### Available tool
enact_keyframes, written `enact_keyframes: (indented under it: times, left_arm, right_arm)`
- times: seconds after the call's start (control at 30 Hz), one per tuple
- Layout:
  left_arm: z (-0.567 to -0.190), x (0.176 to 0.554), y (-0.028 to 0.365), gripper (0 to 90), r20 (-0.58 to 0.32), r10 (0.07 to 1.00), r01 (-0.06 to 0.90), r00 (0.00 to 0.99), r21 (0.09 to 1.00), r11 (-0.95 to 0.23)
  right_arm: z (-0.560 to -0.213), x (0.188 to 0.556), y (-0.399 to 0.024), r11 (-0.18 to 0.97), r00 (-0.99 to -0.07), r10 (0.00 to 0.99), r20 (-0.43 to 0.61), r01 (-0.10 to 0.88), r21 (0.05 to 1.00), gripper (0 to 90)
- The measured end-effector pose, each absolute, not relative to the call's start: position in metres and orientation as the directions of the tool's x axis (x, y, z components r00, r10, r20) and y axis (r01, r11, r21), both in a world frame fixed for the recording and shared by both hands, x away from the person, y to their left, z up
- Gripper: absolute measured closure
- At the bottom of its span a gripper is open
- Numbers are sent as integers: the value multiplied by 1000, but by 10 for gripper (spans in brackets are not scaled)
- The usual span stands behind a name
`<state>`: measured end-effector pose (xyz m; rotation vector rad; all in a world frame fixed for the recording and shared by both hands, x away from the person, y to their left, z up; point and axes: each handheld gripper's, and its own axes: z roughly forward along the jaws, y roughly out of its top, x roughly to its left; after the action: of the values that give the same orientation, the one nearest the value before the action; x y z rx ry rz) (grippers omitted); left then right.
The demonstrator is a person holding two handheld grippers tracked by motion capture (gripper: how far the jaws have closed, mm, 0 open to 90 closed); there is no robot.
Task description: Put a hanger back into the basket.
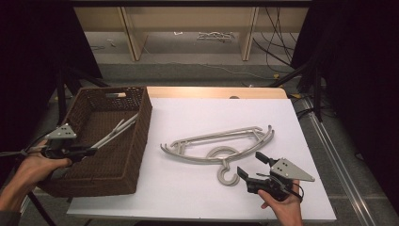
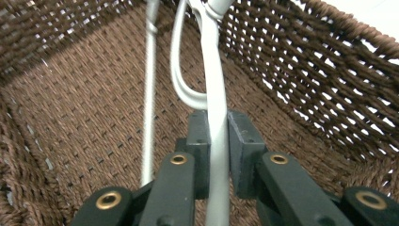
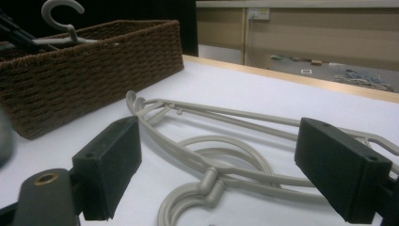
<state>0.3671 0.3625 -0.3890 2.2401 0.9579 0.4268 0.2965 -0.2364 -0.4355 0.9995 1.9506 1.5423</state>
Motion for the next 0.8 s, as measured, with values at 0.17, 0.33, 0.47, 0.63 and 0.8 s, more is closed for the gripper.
enact_keyframes:
  times: [0.17, 0.33, 0.47, 0.63, 0.8]
  left_arm:
    - [-392, 368, 359, 798, 23, 729, 535, 684, 663, -524]
    - [-391, 371, 361, 789, 14, 735, 581, 678, 603, -547]
    - [-391, 372, 362, 773, 3, 757, 593, 653, 620, -514]
    - [-383, 367, 362, 717, 4, 768, 571, 641, 666, -480]
    - [-375, 361, 355, 529, 20, 771, 531, 636, 714, -456]
  right_arm:
    - [-436, 297, -236, 102, -633, 769, 86, 255, 962, 162]
    - [-437, 297, -235, 96, -635, 767, 90, 253, 963, 162]
    - [-435, 297, -236, 110, -631, 771, 80, 255, 961, 163]
    - [-436, 297, -236, 103, -632, 770, 88, 259, 961, 163]
    - [-436, 297, -235, 98, -634, 768, 89, 253, 962, 163]
